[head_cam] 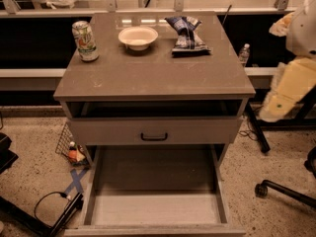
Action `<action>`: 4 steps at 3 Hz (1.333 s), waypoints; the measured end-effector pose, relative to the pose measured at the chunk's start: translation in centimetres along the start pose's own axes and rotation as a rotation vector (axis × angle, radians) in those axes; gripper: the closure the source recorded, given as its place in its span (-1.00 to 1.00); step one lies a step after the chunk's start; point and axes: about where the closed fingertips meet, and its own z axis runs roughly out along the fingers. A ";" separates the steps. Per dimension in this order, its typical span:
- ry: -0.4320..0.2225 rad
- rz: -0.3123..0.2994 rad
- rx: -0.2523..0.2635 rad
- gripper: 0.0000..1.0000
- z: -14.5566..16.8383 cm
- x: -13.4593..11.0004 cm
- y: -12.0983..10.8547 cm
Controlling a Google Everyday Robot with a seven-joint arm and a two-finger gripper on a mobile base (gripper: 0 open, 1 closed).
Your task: Place 7up can into middle drawer
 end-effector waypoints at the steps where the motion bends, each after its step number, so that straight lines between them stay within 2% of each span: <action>1: -0.194 0.157 0.051 -1.00 4.1 -2.7 -3.6; 2: -0.347 0.237 0.081 -1.00 6.5 -5.2 -6.3; 3: -0.541 0.295 0.106 -1.00 7.8 -9.5 -7.7; 4: -0.539 0.294 0.105 -1.00 7.8 -9.5 -7.7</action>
Offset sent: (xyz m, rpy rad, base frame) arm 0.1422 0.0583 -0.0277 0.5845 -0.2296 -0.1835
